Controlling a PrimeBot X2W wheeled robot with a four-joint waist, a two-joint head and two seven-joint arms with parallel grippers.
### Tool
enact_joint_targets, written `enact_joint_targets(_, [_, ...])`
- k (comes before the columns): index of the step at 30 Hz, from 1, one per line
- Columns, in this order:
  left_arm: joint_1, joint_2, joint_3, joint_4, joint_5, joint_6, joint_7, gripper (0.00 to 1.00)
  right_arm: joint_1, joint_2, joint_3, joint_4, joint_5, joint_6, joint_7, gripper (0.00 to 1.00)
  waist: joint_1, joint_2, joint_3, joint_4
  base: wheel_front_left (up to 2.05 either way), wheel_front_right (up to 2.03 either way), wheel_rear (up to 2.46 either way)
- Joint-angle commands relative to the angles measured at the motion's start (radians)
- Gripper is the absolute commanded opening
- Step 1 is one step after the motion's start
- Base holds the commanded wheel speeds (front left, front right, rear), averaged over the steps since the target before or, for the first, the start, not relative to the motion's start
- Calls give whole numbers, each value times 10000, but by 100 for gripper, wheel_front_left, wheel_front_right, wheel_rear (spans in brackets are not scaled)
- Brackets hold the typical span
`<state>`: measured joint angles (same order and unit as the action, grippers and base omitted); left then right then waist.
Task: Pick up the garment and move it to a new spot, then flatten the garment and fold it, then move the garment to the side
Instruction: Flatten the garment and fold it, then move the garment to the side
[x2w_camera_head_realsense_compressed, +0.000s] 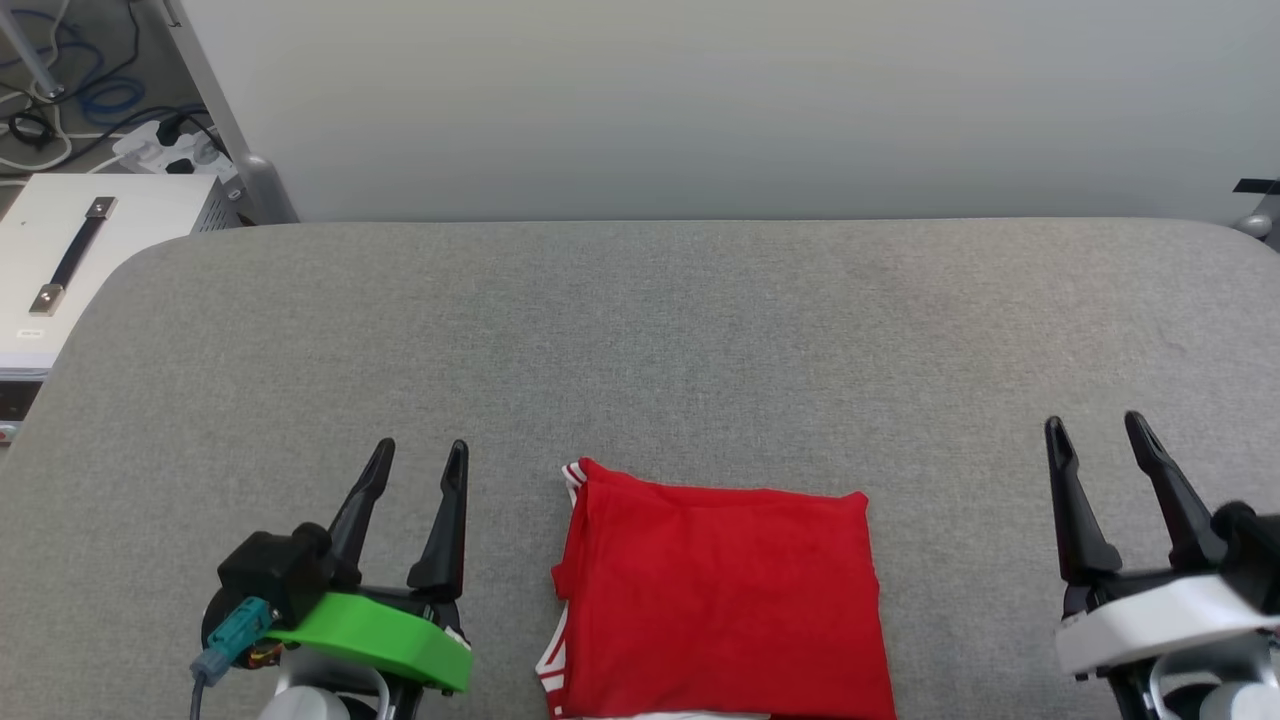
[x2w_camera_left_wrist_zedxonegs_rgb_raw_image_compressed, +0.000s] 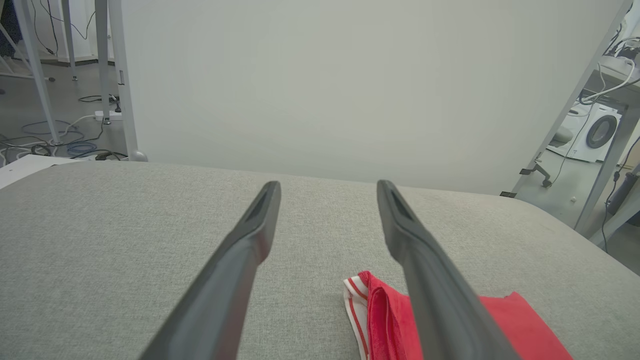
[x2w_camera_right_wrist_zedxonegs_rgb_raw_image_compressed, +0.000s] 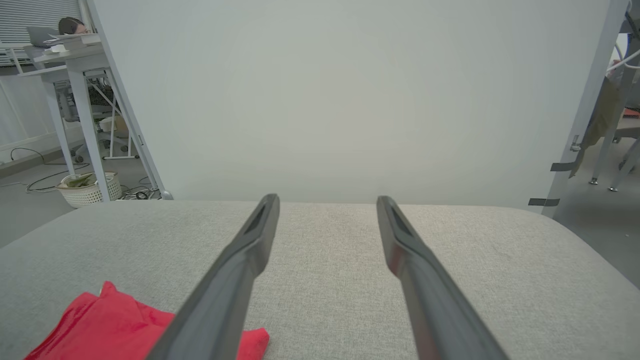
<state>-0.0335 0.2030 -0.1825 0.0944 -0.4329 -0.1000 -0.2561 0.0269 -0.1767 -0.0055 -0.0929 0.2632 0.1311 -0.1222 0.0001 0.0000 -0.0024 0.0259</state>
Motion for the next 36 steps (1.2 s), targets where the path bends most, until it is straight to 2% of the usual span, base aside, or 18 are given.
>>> enact_joint_targets(1, [184, -138, 109, 71, 130, -82, -56, 100, 247, 214, -138, -106, -90, -4, -164, 100, -1, 0, 23, 18, 0, 0, 0])
enact_joint_targets(8, [298, -411, 248, 409, 400, -251, -56, 100, 693, 687, -333, 219, -145, -4, -509, 100, -1, 0, 99, 33, 0, 0, 0])
enact_joint_targets(18, [150, -496, 292, 582, 587, -301, -57, 100, 545, 657, -262, 622, -120, -4, -519, 100, -1, 0, 135, 89, 0, 0, 0])
enact_joint_targets(22, [79, -477, 196, 557, 529, -304, -57, 100, 506, 483, 35, 694, -19, -4, -22, 100, -1, 0, 232, 142, 0, 0, 0])
enact_joint_targets(26, [-18, -435, 125, 537, 461, -305, -57, 100, 424, 262, 567, 579, 468, -4, 1843, 100, -1, 0, 386, 232, 0, 0, 0])
enact_joint_targets(30, [-119, -412, 102, 507, 413, -305, -57, 100, 230, -73, 1051, 188, 1029, -4, 4788, 100, -1, 0, 627, 352, 0, 0, 0])
enact_joint_targets(36, [-361, -428, -19, 519, 383, -306, -57, 100, -182, 198, 961, -176, 1451, -4, 8355, 100, -1, 0, 1023, 648, 0, 0, 0])
